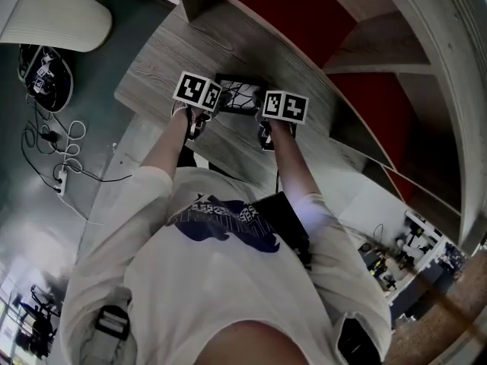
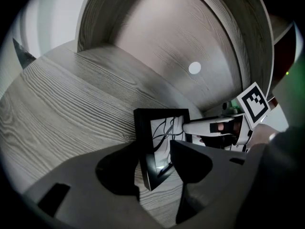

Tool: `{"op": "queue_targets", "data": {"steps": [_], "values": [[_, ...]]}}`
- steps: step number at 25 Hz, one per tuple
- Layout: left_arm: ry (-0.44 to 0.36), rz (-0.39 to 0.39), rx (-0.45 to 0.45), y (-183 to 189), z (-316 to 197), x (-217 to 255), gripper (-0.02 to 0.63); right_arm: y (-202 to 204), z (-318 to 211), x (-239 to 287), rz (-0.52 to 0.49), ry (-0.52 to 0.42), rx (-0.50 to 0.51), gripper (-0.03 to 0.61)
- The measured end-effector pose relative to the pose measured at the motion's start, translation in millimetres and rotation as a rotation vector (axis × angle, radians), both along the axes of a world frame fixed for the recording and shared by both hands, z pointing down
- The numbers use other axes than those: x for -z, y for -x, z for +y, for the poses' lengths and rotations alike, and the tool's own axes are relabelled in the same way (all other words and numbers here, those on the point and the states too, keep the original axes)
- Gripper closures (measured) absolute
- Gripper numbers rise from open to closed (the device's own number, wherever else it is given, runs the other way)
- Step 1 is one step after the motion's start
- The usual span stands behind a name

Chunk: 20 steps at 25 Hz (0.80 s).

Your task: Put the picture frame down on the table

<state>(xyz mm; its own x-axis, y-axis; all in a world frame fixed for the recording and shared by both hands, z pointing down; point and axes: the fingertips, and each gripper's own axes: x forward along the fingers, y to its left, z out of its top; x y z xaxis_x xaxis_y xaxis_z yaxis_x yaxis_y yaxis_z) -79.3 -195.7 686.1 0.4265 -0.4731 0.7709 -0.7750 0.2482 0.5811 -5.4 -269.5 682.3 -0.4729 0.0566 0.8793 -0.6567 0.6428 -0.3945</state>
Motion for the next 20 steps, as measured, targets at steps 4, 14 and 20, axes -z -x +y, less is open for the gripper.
{"op": "queue_targets", "data": {"steps": [4, 14, 20], "values": [[0.001, 0.016, -0.012, -0.1, 0.1, 0.7, 0.402, 0.8, -1.4, -2.5, 0.009, 0.000, -0.005, 0.463], [-0.006, 0.060, -0.019, -0.9, 2.7, 3.0, 0.402, 3.2, -3.4, -5.8, 0.036, -0.009, -0.006, 0.460], [-0.010, 0.121, 0.000, -1.7, 1.7, 7.3, 0.402, 0.0, -6.5, -4.7, 0.068, -0.031, -0.001, 0.471]]}}
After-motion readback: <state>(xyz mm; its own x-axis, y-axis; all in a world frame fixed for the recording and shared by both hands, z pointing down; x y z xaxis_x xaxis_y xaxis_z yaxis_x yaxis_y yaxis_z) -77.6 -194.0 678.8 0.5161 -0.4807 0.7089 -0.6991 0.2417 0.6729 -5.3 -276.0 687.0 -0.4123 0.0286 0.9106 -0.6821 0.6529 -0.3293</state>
